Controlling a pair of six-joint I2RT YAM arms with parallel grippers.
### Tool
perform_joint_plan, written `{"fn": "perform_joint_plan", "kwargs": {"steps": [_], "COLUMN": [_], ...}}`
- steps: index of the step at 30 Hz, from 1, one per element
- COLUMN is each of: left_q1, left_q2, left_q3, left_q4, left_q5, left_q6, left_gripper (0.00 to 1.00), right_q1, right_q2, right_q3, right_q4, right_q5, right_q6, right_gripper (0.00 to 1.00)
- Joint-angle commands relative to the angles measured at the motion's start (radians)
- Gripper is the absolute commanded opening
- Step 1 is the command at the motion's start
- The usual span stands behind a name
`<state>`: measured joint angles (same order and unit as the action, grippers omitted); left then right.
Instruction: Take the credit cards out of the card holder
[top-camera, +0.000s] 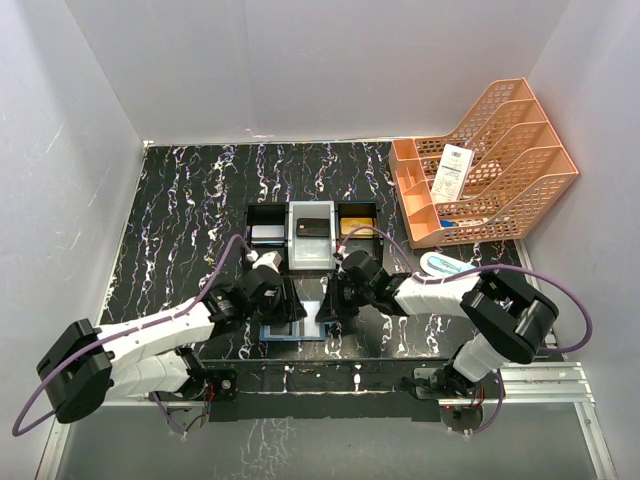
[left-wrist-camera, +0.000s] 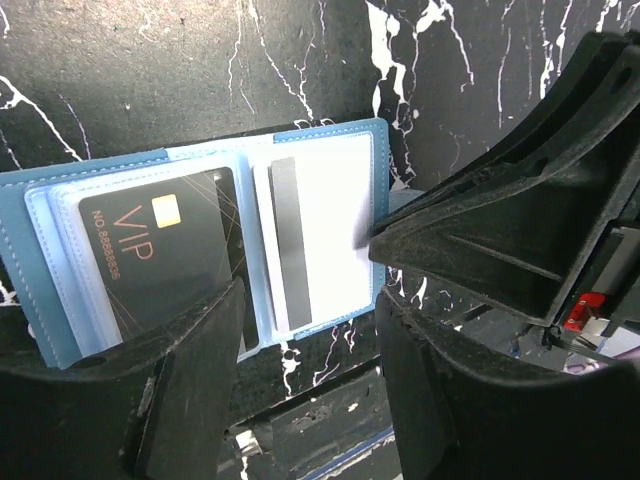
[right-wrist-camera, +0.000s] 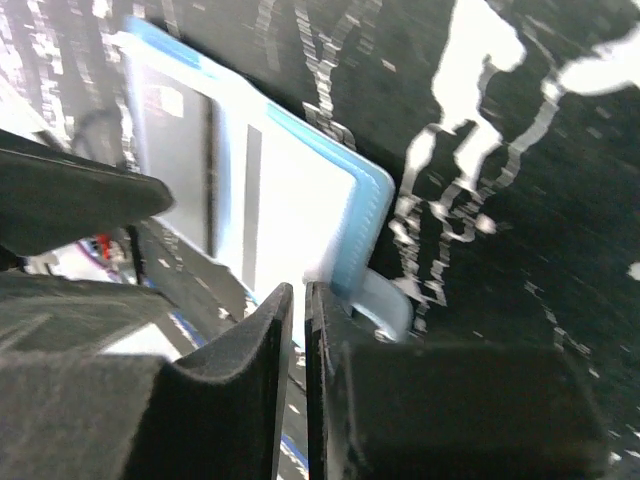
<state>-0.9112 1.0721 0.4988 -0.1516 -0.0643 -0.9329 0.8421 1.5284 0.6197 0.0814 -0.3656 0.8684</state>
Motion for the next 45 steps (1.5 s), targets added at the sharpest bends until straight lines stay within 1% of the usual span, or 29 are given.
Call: {"fn": "perform_joint_plan", "kwargs": {"steps": [1,5,11,15,18,20,22,26,29,31,34,36,38,42,45], "left_q1": [-0.001,-0.001,0.0,0.0,0.0,0.0,-0.001,0.0,0.001,0.001,0.011,0.037,0.079,0.217,0.269], "left_q2": [0.043,0.078,0.091,0.05,0.036,0.038,0.028,-0.043,-0.074,-0.085,-0.093,-0.097,-0.107,-0.176,-0.222], "left_q3": [0.001,-0.015,-0.046,-0.107,-0.123,-0.113,-0.081,-0.013,0.056,0.101,0.138,0.135,0.117,0.051,0.017], "left_q4": [0.051,0.07,0.016,0.037,0.043,0.028,-0.009,-0.063,-0.137,-0.19,-0.286,-0.32,-0.337,-0.331,-0.313], "left_q5": [0.025,0.02,-0.017,-0.023,-0.026,-0.033,-0.052,-0.068,-0.092,-0.102,-0.15,-0.152,-0.134,-0.055,0.002], "left_q6": [0.016,-0.002,-0.034,-0.083,-0.09,-0.09,-0.079,-0.029,0.017,0.055,0.077,0.086,0.08,0.082,0.087], "left_gripper": [0.53,0.52,0.5,0.49,0.49,0.47,0.46,0.51,0.51,0.51,0.51,0.51,0.52,0.53,0.54], "right_q1": [0.002,0.001,0.002,0.002,0.002,0.002,0.002,0.002,0.001,0.002,0.006,0.01,0.018,0.065,0.102], "right_q2": [-0.011,0.028,0.046,0.059,0.032,0.007,-0.021,-0.098,-0.141,-0.169,-0.194,-0.18,-0.148,-0.07,-0.012], "right_q3": [-0.061,-0.105,-0.179,-0.177,-0.17,-0.158,-0.127,-0.041,0.015,0.039,0.051,0.072,0.092,0.122,0.157], "right_q4": [0.042,0.115,0.218,0.221,0.218,0.201,0.14,0.034,-0.009,-0.006,0.067,0.076,0.075,0.093,0.096], "right_q5": [0.069,0.058,0.073,0.062,0.057,0.05,0.062,0.088,0.083,0.071,0.01,-0.01,-0.004,0.017,0.046], "right_q6": [-0.003,0.029,0.088,0.085,0.081,0.067,0.043,-0.009,-0.011,-0.011,-0.011,-0.011,-0.007,0.024,0.047], "right_gripper": [0.09,0.08,0.07,0.07,0.08,0.09,0.12,0.19,0.23,0.25,0.32,0.34,0.35,0.36,0.37]}}
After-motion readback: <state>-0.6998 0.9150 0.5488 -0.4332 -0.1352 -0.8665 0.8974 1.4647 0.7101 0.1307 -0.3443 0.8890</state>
